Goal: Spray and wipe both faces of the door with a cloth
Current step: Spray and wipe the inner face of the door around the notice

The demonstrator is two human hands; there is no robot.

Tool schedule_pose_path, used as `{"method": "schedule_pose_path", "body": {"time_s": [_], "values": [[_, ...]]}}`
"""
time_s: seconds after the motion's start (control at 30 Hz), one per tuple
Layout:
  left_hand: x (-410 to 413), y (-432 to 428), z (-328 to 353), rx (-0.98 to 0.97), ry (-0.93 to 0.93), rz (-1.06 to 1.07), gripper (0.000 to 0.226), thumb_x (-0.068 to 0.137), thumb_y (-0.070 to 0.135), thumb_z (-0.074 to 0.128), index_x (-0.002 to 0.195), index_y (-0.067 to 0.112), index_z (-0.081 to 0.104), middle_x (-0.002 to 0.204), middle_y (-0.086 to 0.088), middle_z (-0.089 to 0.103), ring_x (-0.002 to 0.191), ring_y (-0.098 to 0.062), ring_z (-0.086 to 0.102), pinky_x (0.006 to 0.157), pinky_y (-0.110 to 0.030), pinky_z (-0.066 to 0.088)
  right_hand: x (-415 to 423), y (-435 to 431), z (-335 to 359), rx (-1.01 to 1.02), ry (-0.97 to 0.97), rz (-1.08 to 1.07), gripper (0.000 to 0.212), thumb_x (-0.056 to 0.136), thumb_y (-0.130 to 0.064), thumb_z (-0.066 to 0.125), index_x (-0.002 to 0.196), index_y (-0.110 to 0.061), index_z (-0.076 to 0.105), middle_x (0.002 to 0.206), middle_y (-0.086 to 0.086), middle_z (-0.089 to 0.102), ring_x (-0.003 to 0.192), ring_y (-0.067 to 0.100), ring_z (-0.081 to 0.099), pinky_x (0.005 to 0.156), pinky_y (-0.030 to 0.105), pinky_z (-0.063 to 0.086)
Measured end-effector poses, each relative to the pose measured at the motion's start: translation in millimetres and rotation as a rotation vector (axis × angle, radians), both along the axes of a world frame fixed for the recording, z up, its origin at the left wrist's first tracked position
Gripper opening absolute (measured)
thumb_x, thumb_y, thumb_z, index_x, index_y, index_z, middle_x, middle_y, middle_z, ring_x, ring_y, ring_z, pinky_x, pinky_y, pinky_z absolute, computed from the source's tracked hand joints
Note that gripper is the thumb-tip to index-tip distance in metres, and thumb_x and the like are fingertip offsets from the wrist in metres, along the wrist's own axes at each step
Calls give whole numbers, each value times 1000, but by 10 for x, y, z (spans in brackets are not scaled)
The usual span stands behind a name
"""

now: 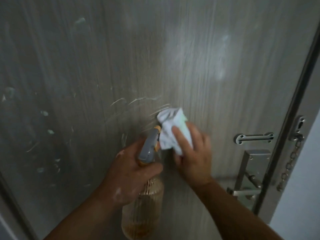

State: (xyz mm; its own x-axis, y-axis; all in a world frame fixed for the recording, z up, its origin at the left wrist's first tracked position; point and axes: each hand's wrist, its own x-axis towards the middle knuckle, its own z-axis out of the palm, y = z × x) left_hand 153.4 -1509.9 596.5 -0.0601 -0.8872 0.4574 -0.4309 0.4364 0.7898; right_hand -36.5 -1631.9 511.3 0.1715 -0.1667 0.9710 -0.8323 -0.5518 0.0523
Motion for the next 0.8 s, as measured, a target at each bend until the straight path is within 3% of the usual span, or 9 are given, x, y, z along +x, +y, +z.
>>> {"method": "schedule_pose_path", "body": {"time_s": [0.13, 0.3, 0.43, 0.53, 0.63, 0.8], "values": [[34, 66, -140, -9, -5, -12, 49, 79, 1, 77, 68, 47, 68, 56, 19, 64, 53, 3, 58, 51, -8, 44, 132, -43, -523, 31, 36, -20, 63, 91, -42, 71, 148, -31, 46, 147, 10, 45, 115, 39, 59, 87, 47, 49], [106, 19, -282, 29, 64, 23, 24, 70, 10, 82, 88, 22, 72, 55, 11, 54, 50, -3, 47, 49, -16, 41, 109, -51, 9, -52, -13, 25, 54, 94, -28, 64, 147, -25, 53, 143, 18, 55, 109, 42, 60, 87, 48, 49], [154, -35, -193, 67, 79, 26, 30, 73, 1, 81, 93, 20, 71, 51, 11, 50, 46, -6, 43, 46, -18, 40, 177, -57, 1043, -118, -133, 11, 53, 91, -15, 68, 144, -18, 61, 144, 19, 56, 108, 44, 59, 93, 45, 46], [169, -73, -66, 55, 79, 8, 31, 71, 6, 80, 95, 21, 70, 50, 12, 49, 45, -6, 42, 46, -18, 39, 222, -77, 1663, -168, -178, 10, 53, 91, -17, 67, 144, -21, 60, 144, 14, 57, 109, 36, 59, 89, 42, 49], [171, -98, 18, 74, 99, -32, 31, 68, 13, 76, 97, 20, 69, 48, 12, 48, 43, -5, 41, 45, -20, 39, 267, -84, 1848, -192, -213, 3, 52, 94, -21, 66, 144, -25, 60, 143, 9, 57, 106, 30, 57, 82, 44, 53], [126, -80, 22, 47, 42, -32, 30, 64, 23, 72, 93, 19, 68, 60, 11, 54, 52, -5, 47, 52, -18, 41, 256, -98, 1823, -180, -212, -12, 51, 95, -23, 67, 145, -26, 59, 143, 8, 57, 107, 28, 57, 85, 42, 53]]}}
